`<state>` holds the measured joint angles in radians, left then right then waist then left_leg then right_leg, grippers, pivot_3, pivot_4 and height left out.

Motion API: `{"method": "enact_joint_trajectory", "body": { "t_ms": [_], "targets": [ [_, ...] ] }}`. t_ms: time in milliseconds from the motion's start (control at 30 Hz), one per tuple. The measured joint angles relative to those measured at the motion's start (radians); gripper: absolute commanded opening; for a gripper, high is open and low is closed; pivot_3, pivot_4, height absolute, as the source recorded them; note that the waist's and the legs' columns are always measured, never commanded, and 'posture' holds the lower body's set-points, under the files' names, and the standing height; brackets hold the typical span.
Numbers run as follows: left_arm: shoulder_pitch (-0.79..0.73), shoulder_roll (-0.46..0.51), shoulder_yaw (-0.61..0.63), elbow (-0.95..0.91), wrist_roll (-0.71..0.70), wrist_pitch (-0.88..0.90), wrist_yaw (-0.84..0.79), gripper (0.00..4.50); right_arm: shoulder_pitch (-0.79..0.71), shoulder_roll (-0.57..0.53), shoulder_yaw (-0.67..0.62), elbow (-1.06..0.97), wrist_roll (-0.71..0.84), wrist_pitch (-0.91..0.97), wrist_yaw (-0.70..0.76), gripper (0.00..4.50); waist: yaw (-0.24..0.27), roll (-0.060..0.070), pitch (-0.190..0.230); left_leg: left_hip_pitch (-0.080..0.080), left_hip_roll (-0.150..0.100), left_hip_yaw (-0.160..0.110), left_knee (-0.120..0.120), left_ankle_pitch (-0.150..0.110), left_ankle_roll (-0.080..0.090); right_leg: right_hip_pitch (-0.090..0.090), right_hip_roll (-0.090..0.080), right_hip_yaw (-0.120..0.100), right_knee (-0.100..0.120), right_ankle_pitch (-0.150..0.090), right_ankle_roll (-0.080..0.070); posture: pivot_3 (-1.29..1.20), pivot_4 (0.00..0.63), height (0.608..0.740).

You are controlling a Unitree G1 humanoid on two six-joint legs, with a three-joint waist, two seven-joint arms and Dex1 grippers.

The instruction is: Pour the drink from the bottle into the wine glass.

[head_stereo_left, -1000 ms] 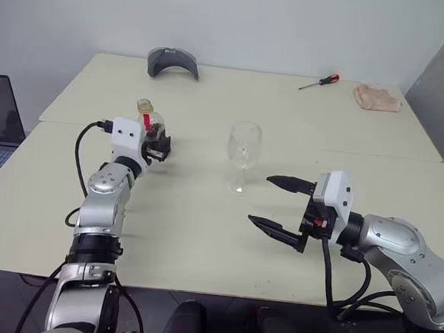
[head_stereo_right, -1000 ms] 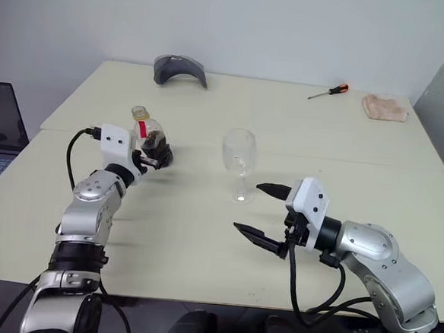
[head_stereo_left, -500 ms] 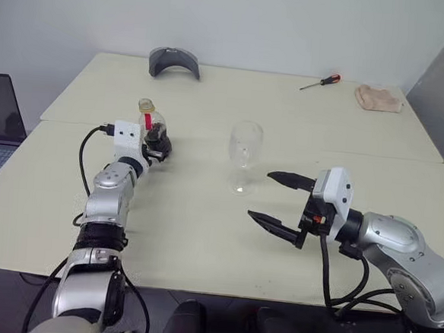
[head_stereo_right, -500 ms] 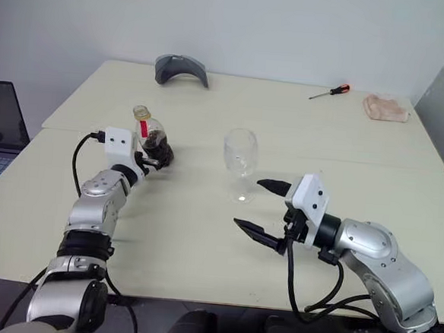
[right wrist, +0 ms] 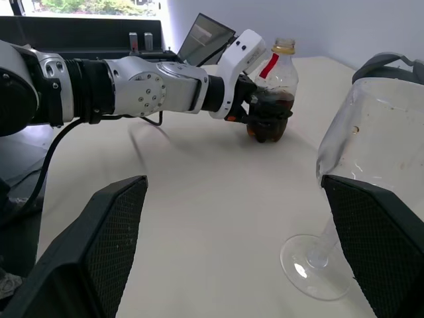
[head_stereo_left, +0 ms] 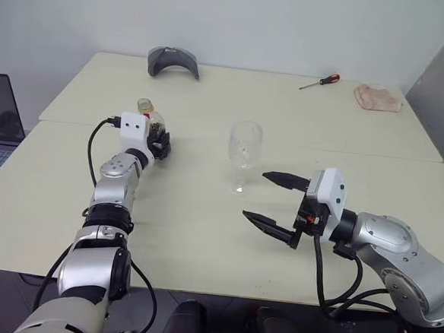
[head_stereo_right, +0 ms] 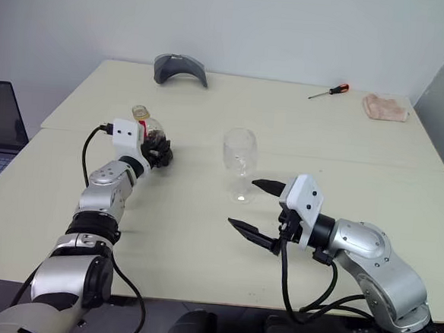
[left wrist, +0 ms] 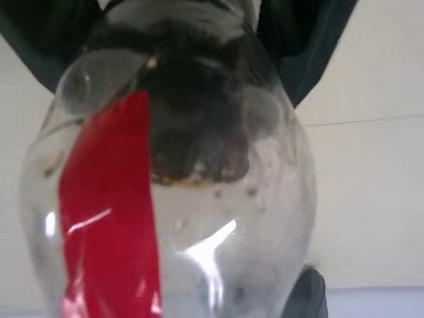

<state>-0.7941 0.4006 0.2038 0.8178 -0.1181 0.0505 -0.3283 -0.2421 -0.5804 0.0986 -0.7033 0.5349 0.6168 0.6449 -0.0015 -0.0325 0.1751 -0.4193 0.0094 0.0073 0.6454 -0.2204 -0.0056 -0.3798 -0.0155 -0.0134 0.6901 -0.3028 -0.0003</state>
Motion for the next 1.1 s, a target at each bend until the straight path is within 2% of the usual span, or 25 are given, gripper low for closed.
{"method": "enact_joint_trajectory", "body": {
  "t_ms": [100,233,367,533,833,1100],
  "targets": [
    [0.0,-0.004,0.0,-0.001,-0.001,0.0,-0.011,1.26,0.013,0.008,0.0,0.0,-0.005,-0.002,-0.009,4.5,0.0,0.0,0.0,0.0,0.0,0.0,0.0,0.0,0.0,0.0,0.0,0.0,0.0,0.0,0.0,0.0,0.15,0.74],
    [0.015,-0.012,-0.003,-0.061,-0.004,0.005,-0.029,0.99,0.031,0.017,-0.001,0.0,-0.015,-0.019,-0.027,4.5,0.0,-0.001,0.001,-0.001,0.0,0.0,0.0,0.0,0.0,-0.001,0.0,0.0,0.0,0.0,0.0,0.0,0.15,0.74],
    [0.018,-0.007,-0.033,-0.159,0.01,0.003,-0.043,0.91,0.038,0.051,-0.018,0.0,-0.053,-0.061,-0.074,4.5,0.0,-0.001,0.001,-0.001,0.0,0.0,0.0,0.0,-0.001,-0.001,0.0,0.0,0.0,0.0,0.0,0.0,0.15,0.74],
    [-0.006,0.036,-0.167,-0.232,0.123,-0.056,-0.098,0.9,0.034,0.098,-0.071,0.0,-0.045,-0.064,-0.14,4.5,0.001,-0.001,0.001,-0.001,0.0,0.0,0.0,0.001,-0.002,-0.001,0.0,0.0,0.0,0.0,0.0,0.0,0.15,0.74],
    [-0.123,0.054,-0.329,-0.182,0.285,-0.24,-0.138,0.9,-0.024,0.136,-0.059,0.002,-0.03,-0.01,-0.179,4.5,-0.001,-0.001,0.001,-0.001,0.0,0.001,0.0,0.0,-0.001,-0.002,0.0,0.001,0.002,0.0,0.0,0.0,0.15,0.74],
    [-0.198,0.071,-0.4,-0.069,0.418,-0.439,-0.093,0.85,-0.054,0.176,-0.03,0.012,-0.028,0.061,-0.229,4.5,-0.001,-0.001,0.001,-0.004,0.0,0.001,0.001,0.0,-0.001,-0.006,0.0,0.001,0.003,0.0,0.0,0.0,0.15,0.74]
  ]
}}
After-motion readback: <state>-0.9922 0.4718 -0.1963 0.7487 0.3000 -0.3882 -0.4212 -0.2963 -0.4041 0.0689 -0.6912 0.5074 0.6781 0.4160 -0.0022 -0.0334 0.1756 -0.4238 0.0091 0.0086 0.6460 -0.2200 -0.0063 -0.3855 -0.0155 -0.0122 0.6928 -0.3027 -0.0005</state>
